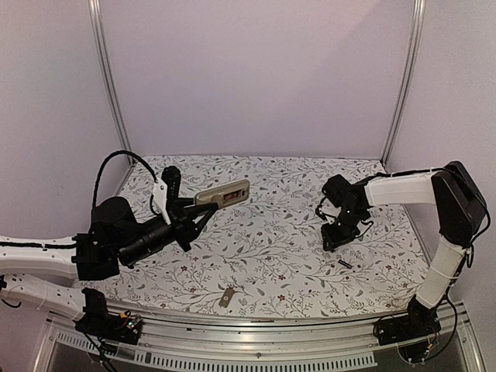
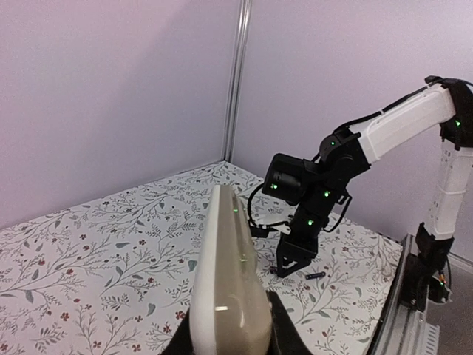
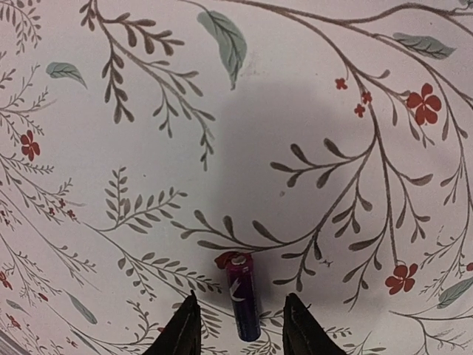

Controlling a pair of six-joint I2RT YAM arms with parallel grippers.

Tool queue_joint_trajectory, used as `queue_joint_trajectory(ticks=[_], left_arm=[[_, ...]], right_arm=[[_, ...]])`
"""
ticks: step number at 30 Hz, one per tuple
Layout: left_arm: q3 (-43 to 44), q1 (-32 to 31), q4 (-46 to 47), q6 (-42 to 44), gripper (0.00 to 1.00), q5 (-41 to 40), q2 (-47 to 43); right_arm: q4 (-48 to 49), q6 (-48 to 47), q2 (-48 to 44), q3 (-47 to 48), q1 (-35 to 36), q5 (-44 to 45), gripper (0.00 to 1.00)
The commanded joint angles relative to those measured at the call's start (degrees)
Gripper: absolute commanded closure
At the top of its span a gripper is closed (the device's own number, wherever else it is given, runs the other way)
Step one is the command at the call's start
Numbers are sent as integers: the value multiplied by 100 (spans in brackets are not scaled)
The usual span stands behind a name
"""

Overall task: Load the batteries into the remote control
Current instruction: Pick up the battery at the center of the board.

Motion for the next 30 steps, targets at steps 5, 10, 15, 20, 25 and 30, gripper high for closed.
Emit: queue_joint_trajectory(ticks=[5, 10, 15, 20, 25, 30], left_arm=[[-44, 105, 211, 132, 100, 206, -206], [-121, 165, 272, 243, 100, 594, -339], [-112, 266, 185, 248, 100, 792, -475], [-55, 468, -35, 114, 100, 1084, -646], [-58, 693, -95, -64, 100, 1704, -734], [-45, 761, 14, -102, 100, 2454, -708]], right_arm=[[95, -74, 162, -149, 35, -110, 75], [162, -188, 213, -194, 35, -202, 83], [117, -331, 214, -90, 36, -136, 93], [144, -680, -114, 121, 55, -70, 100], [296, -1407, -729, 324, 288, -195, 100], [603, -2275, -1503, 376, 564, -563, 100]])
